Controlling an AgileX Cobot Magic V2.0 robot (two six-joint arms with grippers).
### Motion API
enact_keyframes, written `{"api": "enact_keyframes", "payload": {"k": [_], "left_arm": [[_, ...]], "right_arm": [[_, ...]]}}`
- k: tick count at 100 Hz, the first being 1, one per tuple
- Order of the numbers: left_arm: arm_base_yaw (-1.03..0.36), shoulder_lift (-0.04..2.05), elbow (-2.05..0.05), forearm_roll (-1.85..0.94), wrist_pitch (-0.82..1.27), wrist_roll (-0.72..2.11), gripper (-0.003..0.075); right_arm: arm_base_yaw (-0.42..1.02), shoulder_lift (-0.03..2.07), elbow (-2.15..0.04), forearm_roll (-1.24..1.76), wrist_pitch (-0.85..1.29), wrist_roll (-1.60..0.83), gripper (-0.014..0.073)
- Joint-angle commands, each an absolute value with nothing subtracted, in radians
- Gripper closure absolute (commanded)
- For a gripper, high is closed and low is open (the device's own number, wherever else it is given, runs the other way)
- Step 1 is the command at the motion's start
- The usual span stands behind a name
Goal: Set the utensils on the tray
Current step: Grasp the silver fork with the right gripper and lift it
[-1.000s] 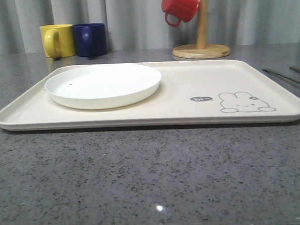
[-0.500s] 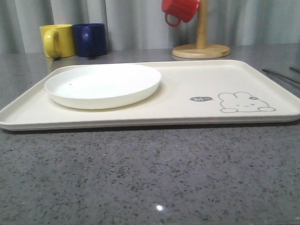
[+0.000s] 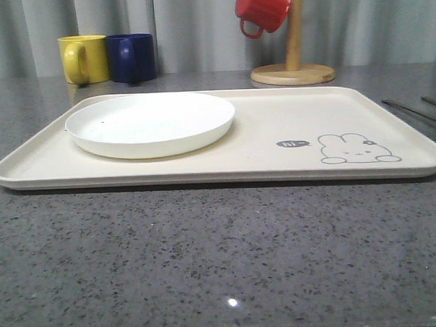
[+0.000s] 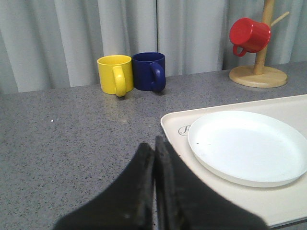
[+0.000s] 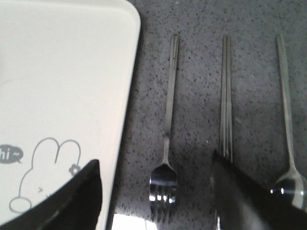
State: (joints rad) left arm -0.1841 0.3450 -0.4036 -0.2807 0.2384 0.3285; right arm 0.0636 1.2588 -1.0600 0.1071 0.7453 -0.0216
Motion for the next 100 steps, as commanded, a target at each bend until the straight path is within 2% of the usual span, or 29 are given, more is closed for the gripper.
{"api": "enact_keyframes", "payload": {"k": [1,44,100], "left_arm": [[-0.190,0.352,-0.432,-0.295,0.155,0.324,0.0738],[-0.190,0.352,-0.432,-0.295,0.155,0.324,0.0738],[-0.190,0.352,-0.432,-0.295,0.155,0.324,0.0738]], "right_arm": [[0.066,1.290,-1.132,0.099,0.678,-0.036,0.0106],[0.071,1.487,-1.182,0.099,0.633,-0.036,0.0107],[0.071,1.614,-1.182,0.079,0.628,-0.036,0.0111]]}}
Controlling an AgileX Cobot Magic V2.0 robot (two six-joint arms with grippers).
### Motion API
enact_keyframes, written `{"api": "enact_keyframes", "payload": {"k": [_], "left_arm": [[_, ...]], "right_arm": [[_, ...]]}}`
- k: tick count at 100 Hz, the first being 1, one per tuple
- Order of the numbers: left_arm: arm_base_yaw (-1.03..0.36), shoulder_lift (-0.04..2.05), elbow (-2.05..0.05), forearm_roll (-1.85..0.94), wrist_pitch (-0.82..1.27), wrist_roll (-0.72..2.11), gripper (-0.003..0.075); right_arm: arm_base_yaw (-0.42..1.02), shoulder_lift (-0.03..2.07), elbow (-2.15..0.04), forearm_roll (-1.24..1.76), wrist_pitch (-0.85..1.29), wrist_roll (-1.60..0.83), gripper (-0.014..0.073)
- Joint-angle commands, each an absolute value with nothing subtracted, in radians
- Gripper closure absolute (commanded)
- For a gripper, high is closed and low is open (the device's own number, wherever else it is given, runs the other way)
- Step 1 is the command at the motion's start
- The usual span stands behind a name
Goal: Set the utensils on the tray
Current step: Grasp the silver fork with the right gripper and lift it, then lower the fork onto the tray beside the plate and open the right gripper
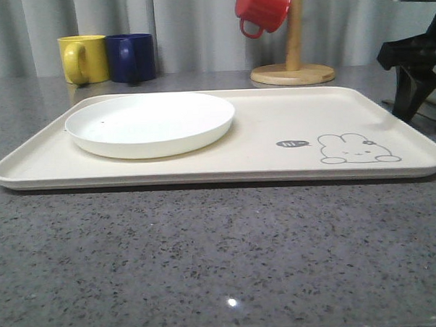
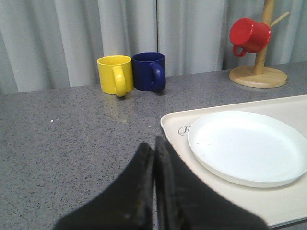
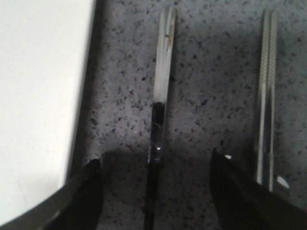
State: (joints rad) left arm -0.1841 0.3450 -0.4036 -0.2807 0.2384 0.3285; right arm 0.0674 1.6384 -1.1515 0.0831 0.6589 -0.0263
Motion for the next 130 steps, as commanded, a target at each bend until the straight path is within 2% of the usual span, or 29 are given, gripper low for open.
{"api": "enact_keyframes", "payload": {"k": [1,11,30,42,65,94,108,130], "left_arm": [[-0.190,0.352,-0.432,-0.295,0.155,0.324,0.0738],[-0.190,0.352,-0.432,-0.295,0.155,0.324,0.0738],[-0.190,0.352,-0.432,-0.295,0.155,0.324,0.0738],[-0.190,0.352,-0.432,-0.295,0.155,0.324,0.0738],[-0.190,0.352,-0.432,-0.295,0.155,0.324,0.0738],[-0.190,0.352,-0.432,-0.295,0.155,0.324,0.0738],[-0.190,0.352,-0.432,-0.295,0.155,0.324,0.0738],[-0.190,0.352,-0.432,-0.295,0.155,0.324,0.0738]], "right_arm": [[0.071,1.616,-1.182,0.079,0.628,-0.036,0.0113],[0.071,1.617,-1.182,0.079,0.632,-0.036,0.0209],[0.071,1.617,-1.182,0.080,0.643,-0.036,0.0546],[0.071,1.617,-1.182,0.080,0.653,-0.036,0.0659],[0.071,1.613,-1.197,0.080,0.668,-0.034,0.0662],[0.099,1.517,-1.325,0.080,0.803,0.094,0.0651],[0.175,1.472,-1.370,0.030,0.849,0.245,0.0651],[0.384,1.482,-1.386,-0.199,0.869,0.572,0.0651]]}}
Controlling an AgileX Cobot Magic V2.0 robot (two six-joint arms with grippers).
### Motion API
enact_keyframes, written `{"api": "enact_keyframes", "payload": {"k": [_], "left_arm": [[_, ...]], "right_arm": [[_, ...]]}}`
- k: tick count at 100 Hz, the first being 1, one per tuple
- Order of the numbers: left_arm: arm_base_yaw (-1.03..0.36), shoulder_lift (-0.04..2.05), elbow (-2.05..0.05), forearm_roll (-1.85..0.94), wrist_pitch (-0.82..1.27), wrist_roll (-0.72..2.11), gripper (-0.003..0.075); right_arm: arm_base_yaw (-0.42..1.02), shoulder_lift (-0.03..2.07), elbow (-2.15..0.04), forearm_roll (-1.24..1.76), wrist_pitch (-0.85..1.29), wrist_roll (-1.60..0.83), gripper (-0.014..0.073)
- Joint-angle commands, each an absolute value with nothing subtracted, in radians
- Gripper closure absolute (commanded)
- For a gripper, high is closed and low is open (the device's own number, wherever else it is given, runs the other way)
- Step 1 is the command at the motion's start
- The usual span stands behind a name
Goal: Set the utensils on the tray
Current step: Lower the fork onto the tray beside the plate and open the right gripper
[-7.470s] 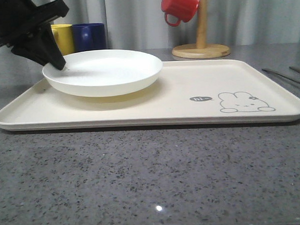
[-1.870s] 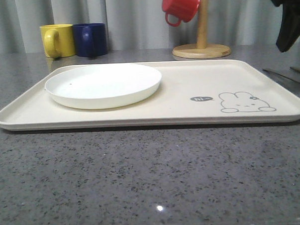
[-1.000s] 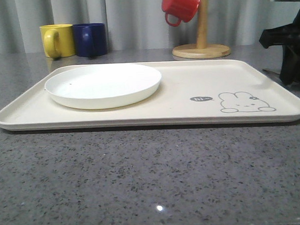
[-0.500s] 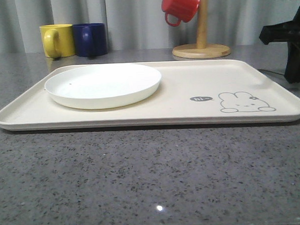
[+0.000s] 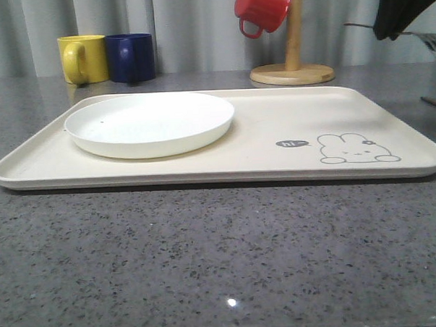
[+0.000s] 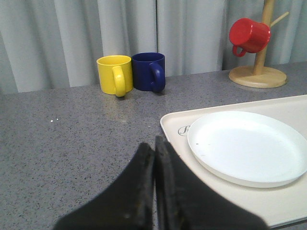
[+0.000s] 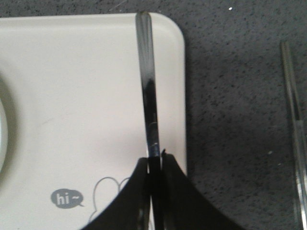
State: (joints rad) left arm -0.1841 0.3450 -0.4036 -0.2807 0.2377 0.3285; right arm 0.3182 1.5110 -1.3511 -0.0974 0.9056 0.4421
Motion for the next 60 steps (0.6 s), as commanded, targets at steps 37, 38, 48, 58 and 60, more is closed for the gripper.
{"api": "enact_keyframes", "payload": {"k": [37,38,48,58,60], "left_arm": [[-0.190,0.352,-0.432,-0.295,0.155,0.324,0.0738],[-0.190,0.352,-0.432,-0.295,0.155,0.324,0.0738],[-0.190,0.352,-0.432,-0.295,0.155,0.324,0.0738],[-0.190,0.352,-0.432,-0.295,0.155,0.324,0.0738],[-0.190,0.352,-0.432,-0.295,0.155,0.324,0.0738]], "right_arm": [[0.544,1.638,-1.458,-0.293,0.825,0.784,0.0651],[0.545,1.645,-1.461,-0.293,0.825,0.787,0.0651],[0.560,1.693,-1.499,-0.293,0.821,0.798,0.0651],[0.566,1.731,-1.516,-0.291,0.821,0.814,0.0651],[0.567,1.736,-1.517,-0.291,0.820,0.820,0.0651]]}}
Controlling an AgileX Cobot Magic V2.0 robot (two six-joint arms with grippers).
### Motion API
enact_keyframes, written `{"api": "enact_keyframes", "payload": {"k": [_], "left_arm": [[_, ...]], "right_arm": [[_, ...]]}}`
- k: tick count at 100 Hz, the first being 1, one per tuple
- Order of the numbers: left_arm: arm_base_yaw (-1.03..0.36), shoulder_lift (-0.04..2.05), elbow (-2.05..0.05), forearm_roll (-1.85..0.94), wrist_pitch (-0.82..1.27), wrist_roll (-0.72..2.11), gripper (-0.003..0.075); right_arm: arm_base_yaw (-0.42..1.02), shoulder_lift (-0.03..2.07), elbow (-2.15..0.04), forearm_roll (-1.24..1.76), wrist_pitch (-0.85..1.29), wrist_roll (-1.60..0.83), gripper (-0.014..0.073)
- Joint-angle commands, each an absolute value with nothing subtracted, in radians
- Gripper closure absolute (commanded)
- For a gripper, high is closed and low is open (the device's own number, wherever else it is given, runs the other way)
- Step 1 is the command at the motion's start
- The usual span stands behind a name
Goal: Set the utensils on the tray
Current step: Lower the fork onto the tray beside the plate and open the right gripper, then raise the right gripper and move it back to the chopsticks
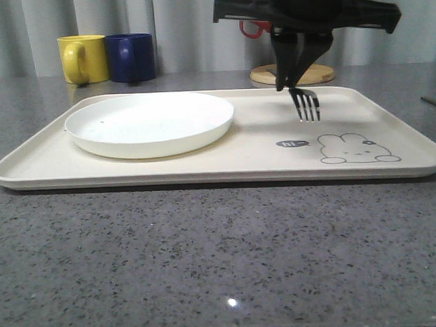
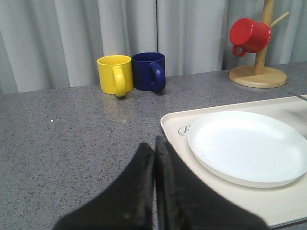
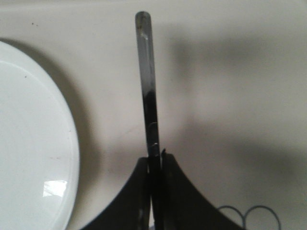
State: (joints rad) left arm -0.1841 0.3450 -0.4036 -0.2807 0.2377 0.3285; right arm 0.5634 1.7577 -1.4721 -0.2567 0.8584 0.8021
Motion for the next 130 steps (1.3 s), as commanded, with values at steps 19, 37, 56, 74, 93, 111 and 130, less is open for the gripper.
{"api": "enact_keyframes", "payload": {"k": [19,37,56,74,93,111,130], "left_arm": [[-0.190,0.352,-0.432,-0.295,0.155,0.324,0.0738],[-0.190,0.352,-0.432,-0.295,0.155,0.324,0.0738],[-0.190,0.352,-0.432,-0.295,0.155,0.324,0.0738],[-0.190,0.352,-0.432,-0.295,0.155,0.324,0.0738],[-0.190,0.352,-0.432,-0.295,0.155,0.324,0.0738],[-0.190,0.352,-0.432,-0.295,0.155,0.324,0.0738],[-0.190,0.352,-0.432,-0.295,0.155,0.324,0.0738]], "right_arm": [[0.572,1.761,-1.517,-0.293,0.814,0.849,0.0651],[0.572,1.789,-1.517,-0.287,0.812,0.855,0.0650],[0.572,1.811,-1.517,-0.260,0.814,0.855,0.0646],[0.572,1.811,-1.517,-0.259,0.817,0.855,0.0490],[0.572,1.809,-1.517,-0.259,0.825,0.855,0.0267],[0.572,1.778,-1.519,-0.259,0.827,0.840,0.0244],[0.559,1.695,-1.527,-0.259,0.839,0.743,0.0244]]}}
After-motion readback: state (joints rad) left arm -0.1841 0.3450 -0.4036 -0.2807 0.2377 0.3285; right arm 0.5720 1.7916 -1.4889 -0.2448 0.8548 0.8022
